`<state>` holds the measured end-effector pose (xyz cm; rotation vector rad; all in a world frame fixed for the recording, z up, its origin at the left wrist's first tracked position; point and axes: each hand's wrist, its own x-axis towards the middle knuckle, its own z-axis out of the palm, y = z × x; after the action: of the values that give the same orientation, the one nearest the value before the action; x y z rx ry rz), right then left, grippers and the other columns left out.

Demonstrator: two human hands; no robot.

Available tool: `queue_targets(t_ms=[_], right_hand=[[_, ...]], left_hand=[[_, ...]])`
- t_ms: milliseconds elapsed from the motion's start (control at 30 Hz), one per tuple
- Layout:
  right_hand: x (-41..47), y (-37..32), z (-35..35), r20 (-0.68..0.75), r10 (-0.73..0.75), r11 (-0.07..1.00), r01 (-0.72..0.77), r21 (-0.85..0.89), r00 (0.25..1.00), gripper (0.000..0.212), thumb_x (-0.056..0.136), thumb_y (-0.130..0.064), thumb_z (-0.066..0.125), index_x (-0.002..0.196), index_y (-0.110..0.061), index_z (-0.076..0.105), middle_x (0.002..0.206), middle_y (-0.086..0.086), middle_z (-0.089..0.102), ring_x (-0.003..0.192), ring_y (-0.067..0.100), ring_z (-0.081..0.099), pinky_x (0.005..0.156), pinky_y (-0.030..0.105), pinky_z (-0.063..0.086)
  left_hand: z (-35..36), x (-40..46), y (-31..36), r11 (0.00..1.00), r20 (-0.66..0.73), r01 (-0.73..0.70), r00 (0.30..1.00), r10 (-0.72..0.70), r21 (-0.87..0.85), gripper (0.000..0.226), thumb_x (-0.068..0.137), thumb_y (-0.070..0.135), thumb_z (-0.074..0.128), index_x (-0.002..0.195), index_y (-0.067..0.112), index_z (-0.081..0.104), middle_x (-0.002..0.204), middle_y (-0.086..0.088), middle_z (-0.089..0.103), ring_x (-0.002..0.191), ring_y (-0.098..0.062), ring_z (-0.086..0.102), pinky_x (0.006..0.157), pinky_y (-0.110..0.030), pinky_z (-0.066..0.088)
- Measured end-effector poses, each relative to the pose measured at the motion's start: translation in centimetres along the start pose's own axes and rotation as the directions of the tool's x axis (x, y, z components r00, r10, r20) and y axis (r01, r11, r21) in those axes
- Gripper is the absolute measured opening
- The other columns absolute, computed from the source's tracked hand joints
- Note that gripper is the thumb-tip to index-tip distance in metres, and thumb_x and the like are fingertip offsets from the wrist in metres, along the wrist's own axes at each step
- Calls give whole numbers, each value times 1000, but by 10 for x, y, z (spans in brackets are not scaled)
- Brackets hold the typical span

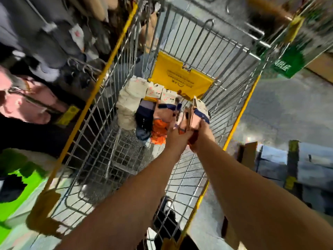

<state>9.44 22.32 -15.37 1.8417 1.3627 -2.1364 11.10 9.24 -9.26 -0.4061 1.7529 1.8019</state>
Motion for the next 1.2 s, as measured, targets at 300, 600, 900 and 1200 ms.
queue_targets(t_ms=[300, 600, 900, 1200], right_hand=[[-185, -52, 0, 509, -82, 984, -13, 179, 857, 54, 105, -46, 36, 143, -10, 52, 138, 16, 59, 129, 32, 54, 114, 45, 38], [-327, -62, 0, 846, 90, 986, 74, -151, 526, 44, 101, -48, 45, 119, -13, 64, 90, 10, 75, 73, 24, 73, 63, 33, 61], [-467, 6, 26, 977, 207, 932, 294, -212, 47, 45, 97, -35, 50, 129, -7, 65, 112, 15, 70, 91, 27, 72, 78, 37, 57], [-628, 148, 17, 987, 98, 796, 605, -3, -124, 18, 99, -14, 53, 107, -9, 69, 92, 1, 77, 82, 11, 71, 74, 28, 54]], left_hand=[[-2, -110, 78, 978, -183, -165, 965, 186, 127, 29, 84, 38, 75, 106, 22, 65, 99, -4, 70, 96, -24, 65, 81, -26, 47], [-69, -249, 126, 904, -414, -418, 811, 414, 86, 15, 93, 23, 69, 101, 23, 57, 88, 5, 68, 73, -7, 67, 55, -15, 46], [-155, -389, 105, 812, -650, -583, 632, 422, -39, 35, 85, 15, 73, 114, 11, 55, 101, -6, 70, 89, -13, 72, 72, -30, 59], [-280, -556, 65, 641, -729, -742, 547, 410, -197, 88, 75, 67, 72, 139, 11, 50, 135, -13, 63, 126, -28, 60, 110, -47, 44]])
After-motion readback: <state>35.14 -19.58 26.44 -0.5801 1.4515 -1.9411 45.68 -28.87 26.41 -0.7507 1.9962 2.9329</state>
